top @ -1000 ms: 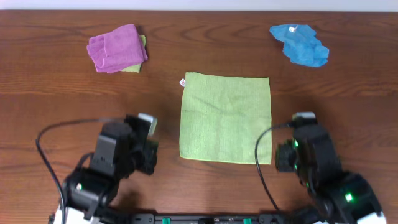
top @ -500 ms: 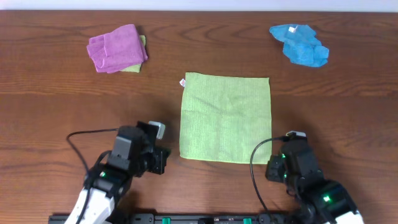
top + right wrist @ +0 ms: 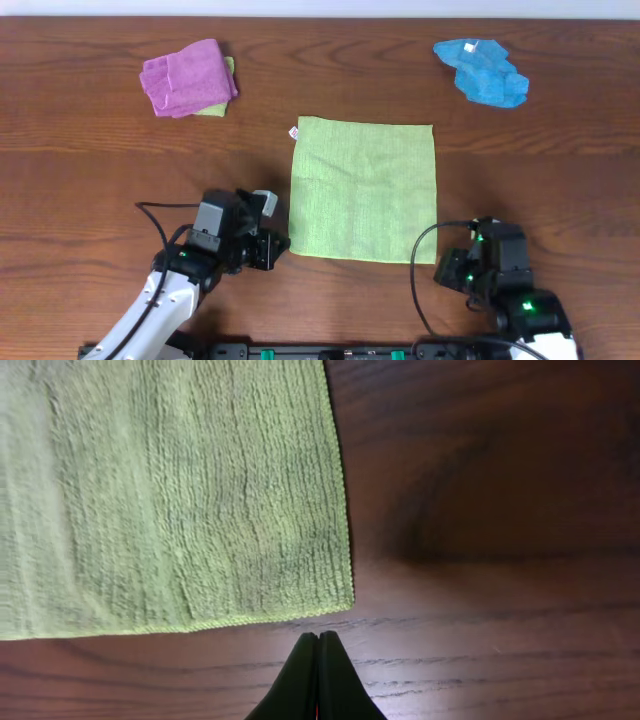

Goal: Fold the cloth
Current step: 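Position both grippers beside the near corners of the flat cloth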

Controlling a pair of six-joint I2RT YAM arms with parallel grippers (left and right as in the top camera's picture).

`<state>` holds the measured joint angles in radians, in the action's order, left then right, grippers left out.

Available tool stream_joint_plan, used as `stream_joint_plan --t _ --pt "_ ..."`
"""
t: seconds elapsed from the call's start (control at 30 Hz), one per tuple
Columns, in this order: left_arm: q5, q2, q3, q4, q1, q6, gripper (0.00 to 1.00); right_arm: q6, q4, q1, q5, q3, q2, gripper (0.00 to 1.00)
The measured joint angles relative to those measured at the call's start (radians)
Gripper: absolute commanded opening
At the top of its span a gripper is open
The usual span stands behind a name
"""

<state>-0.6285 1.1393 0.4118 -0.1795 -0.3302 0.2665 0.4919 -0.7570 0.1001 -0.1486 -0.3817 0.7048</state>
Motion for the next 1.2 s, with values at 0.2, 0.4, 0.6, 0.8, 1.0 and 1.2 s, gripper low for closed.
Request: stream_joint_plan --t 0.2,0.4,0.6,0.8,1.0,1.2 --pt "-0.05 0.0 -0.024 0.006 0.063 0.008 0.06 -0.065 0.013 -0.092 -0.098 0.028 0.01 0.01" --pt "-0.137 0.0 -0.073 0.062 0.128 0.019 0.06 -0.1 0.066 -0.144 -0.203 0.052 0.035 0.01" --pt "-0.192 0.026 -0.09 0.094 0.131 0.031 0.06 -0.115 0.071 -0.154 -0.253 0.063 0.042 0.01" --pt "-0.258 0.157 -0.091 0.215 0.132 0.053 0.06 -0.126 0.082 -0.166 -0.282 0.075 0.043 0.01" --pt "-0.294 0.249 -0.091 0.263 0.132 0.074 0.06 -0.169 0.073 -0.272 -0.32 0.078 0.071 0.01" --pt "-0.306 0.251 -0.091 0.267 0.184 0.074 0.06 -0.252 0.072 -0.412 -0.383 0.078 0.122 0.04"
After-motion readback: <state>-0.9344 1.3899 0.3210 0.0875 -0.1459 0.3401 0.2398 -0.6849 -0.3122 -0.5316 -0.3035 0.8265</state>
